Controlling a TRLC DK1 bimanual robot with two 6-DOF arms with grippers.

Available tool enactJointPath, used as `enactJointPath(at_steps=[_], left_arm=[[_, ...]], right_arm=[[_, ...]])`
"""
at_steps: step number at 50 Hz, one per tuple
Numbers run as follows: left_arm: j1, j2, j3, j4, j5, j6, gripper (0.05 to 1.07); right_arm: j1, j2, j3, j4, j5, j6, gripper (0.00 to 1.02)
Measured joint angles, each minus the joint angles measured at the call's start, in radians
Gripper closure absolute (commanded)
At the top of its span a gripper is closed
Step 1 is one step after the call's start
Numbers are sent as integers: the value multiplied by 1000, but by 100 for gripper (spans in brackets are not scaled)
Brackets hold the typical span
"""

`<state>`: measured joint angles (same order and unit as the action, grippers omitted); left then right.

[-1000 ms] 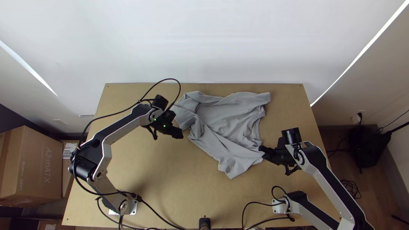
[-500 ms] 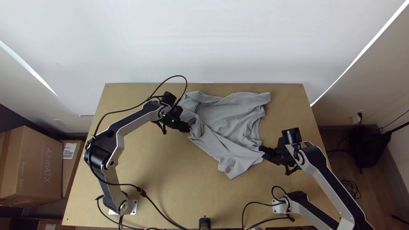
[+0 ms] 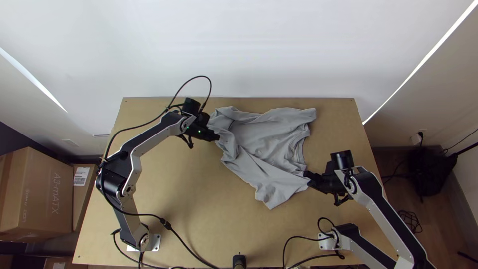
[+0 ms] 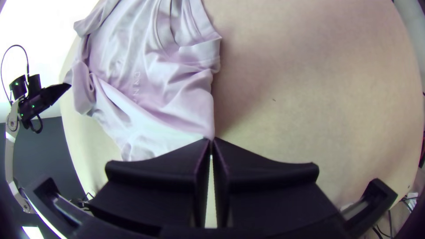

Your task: Fold the t-shirt

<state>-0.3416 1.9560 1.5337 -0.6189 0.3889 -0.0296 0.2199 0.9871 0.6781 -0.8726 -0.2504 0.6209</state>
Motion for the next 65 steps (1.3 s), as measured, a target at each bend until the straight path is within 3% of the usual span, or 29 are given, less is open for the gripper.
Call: enactJointPath(at_steps=[14,15,20,24,29,45,57,65], left_arm=[[6,-1,83,39,0,-9,102],[2,-1,88,42,0,-14,99],[-14,11,124,44,0,-25,60],[-30,36,164,47,0,-29,35],[-55,74,202,54,-3,-31,17],[-98,112,245,54,-8,-46,10],[1,3,105,131,-3,-46,10],[65,-61,33,130,100,-66,10]], right_arm=[[-12,-20,-6,1,0,0,100],[-14,-21,-6,1,0,0,100],[-18,-29,-12,4,0,0,100],[-18,-32,-16,4,0,0,100],[-18,-33,-18,4,0,0,100],[-18,-33,-18,18,0,0,100],[-18,-33,-26,32,0,2,100],[-18,-33,-32,39,0,4,100]])
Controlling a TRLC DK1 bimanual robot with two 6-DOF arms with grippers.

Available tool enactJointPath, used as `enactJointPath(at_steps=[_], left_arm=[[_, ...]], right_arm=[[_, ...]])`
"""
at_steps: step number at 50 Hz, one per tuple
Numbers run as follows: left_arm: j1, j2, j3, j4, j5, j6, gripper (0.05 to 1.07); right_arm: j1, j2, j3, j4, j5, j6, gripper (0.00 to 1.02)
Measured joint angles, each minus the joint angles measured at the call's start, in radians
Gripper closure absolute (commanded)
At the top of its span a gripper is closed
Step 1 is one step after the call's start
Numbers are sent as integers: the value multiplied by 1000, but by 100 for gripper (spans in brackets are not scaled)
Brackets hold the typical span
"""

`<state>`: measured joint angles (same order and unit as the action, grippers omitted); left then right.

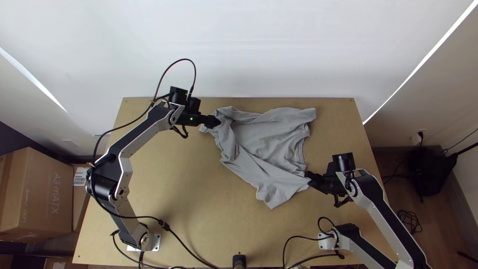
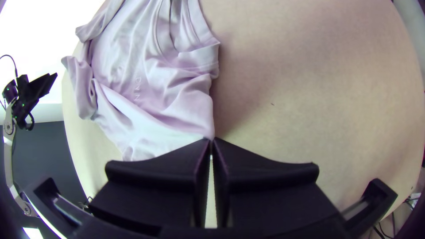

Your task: Fold the t-shirt

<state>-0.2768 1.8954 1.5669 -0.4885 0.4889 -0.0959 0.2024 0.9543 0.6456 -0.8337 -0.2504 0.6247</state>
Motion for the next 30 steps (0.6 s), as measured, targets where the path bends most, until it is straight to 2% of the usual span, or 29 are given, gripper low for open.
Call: enactJointPath(at_steps=[11,14,30], left_arm=[[-19,-7,-95,-36,27,0,11],[-29,-5,-109,-40,27,1,18],[-59,46,-100,-16,22,-10,20]], right_arm=[[0,0,0,11,0,0,100],[0,0,0,11,0,0,100],[0,0,-4,13,0,0,100]])
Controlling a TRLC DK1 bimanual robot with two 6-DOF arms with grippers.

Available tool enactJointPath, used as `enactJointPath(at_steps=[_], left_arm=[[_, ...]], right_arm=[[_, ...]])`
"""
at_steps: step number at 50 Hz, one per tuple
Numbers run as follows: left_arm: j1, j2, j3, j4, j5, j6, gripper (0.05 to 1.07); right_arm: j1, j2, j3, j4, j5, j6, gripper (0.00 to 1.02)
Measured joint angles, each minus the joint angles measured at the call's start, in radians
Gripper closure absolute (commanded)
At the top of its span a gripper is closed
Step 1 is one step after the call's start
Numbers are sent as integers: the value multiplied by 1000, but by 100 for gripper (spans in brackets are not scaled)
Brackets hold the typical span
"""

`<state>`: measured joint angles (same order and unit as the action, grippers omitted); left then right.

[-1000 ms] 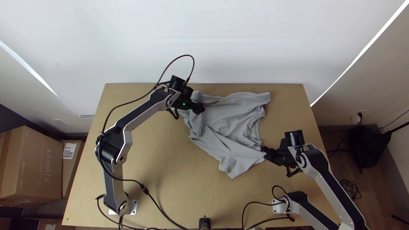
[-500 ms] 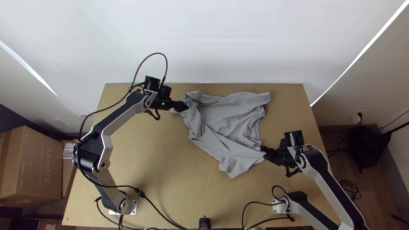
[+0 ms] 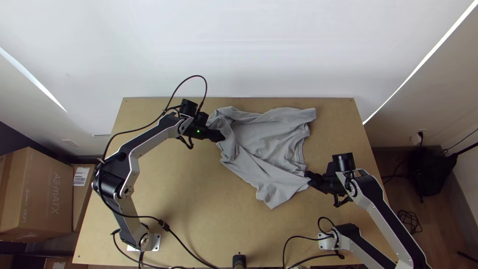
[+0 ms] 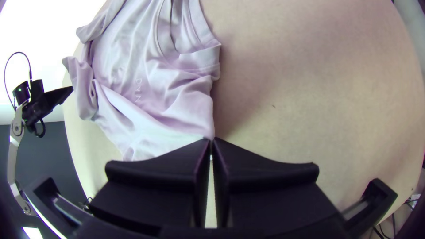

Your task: Fold the t-shirt

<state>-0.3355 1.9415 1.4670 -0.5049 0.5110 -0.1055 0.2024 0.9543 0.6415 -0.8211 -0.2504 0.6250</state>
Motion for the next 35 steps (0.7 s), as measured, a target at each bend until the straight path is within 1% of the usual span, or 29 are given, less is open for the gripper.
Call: enactJointPath(at_steps=[6,7,8,10,12,14,16,18,23,25,30,35], left_arm=[[-18,42,15,3,-13,0,20],[-20,47,19,2,-14,0,21],[-24,53,22,3,-15,0,25],[-31,63,27,3,-18,0,38],[-37,68,28,3,-18,0,53],[-43,69,29,7,-23,-4,73],[-47,70,30,16,-28,-12,92],[-50,70,34,34,-34,-26,100],[-52,70,48,55,-38,-57,101],[-52,70,53,58,-39,-64,105],[-46,66,56,58,-42,-75,105],[-27,37,53,48,-44,-79,105]], right_arm=[[-1,0,0,0,0,0,100],[-1,0,0,0,0,0,100],[-1,0,0,0,0,0,100],[-2,-1,0,0,0,0,100],[-4,-6,0,0,0,0,100],[-8,-14,0,1,0,0,100],[-14,-22,0,1,0,0,100],[-23,-30,0,1,0,0,100],[-49,-49,0,11,0,0,100],[-61,-55,0,19,0,0,100],[-90,-61,1,31,0,-2,100],[-117,-57,5,44,18,-11,100]])
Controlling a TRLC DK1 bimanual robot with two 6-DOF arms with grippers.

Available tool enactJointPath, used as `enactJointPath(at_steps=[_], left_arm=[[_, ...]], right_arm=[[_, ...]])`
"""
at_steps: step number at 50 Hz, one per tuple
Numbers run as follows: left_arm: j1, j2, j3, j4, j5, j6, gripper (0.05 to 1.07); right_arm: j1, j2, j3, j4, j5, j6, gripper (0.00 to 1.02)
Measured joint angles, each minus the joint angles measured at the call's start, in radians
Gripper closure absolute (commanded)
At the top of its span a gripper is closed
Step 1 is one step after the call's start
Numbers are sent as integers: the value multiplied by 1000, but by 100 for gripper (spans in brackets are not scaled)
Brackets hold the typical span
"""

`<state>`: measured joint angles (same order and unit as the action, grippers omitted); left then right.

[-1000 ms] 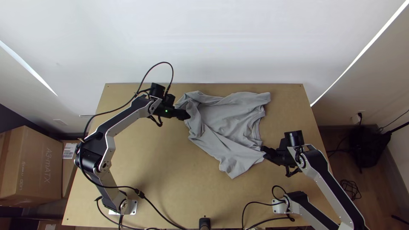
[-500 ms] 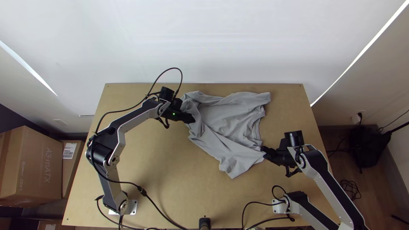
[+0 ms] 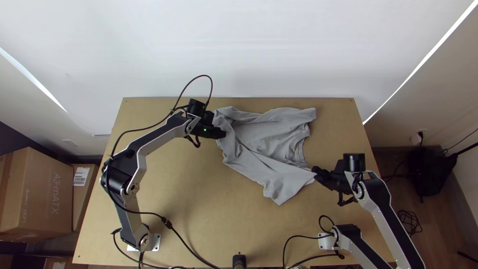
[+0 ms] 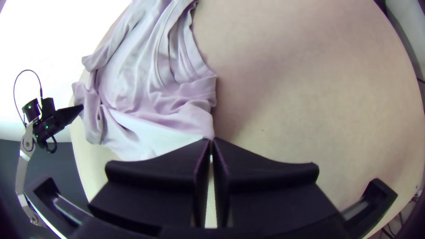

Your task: Fold the t-shirt

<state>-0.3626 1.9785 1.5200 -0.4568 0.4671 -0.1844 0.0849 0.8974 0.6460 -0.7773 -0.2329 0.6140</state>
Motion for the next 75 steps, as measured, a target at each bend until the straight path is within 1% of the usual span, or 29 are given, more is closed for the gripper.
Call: enactJointPath(at_steps=[6,12,22,31,36,42,45,49,54,58,65,75], left_arm=[[53,-85,-10,-24,-9,-3,105],[120,-210,-40,-36,-34,-4,105],[192,-414,-105,-82,-78,-6,105],[238,-570,-130,-135,-98,-6,105],[261,-675,-146,-132,-135,-6,105],[281,-801,-146,-100,-188,-7,105],[297,-859,-146,-73,-213,-9,105],[333,-920,-131,-57,-230,-11,105],[379,-952,-76,-50,-232,-18,105],[418,-954,-8,-49,-231,-18,105],[469,-960,119,-49,-221,-18,105],[520,-1069,177,-24,-220,-17,105]], right_arm=[[-36,6,27,41,26,-21,100],[-46,6,67,78,47,-35,100],[-39,13,179,132,54,-144,100],[-39,91,405,182,54,-236,100],[-40,146,533,250,54,-297,100],[-42,220,684,307,63,-352,100],[-42,256,757,336,79,-380,100],[-41,296,846,410,97,-404,100],[-37,318,931,512,114,-416,100],[-33,321,999,556,114,-422,100],[-21,303,1099,573,113,-426,100],[8,135,1101,568,114,-424,100]])
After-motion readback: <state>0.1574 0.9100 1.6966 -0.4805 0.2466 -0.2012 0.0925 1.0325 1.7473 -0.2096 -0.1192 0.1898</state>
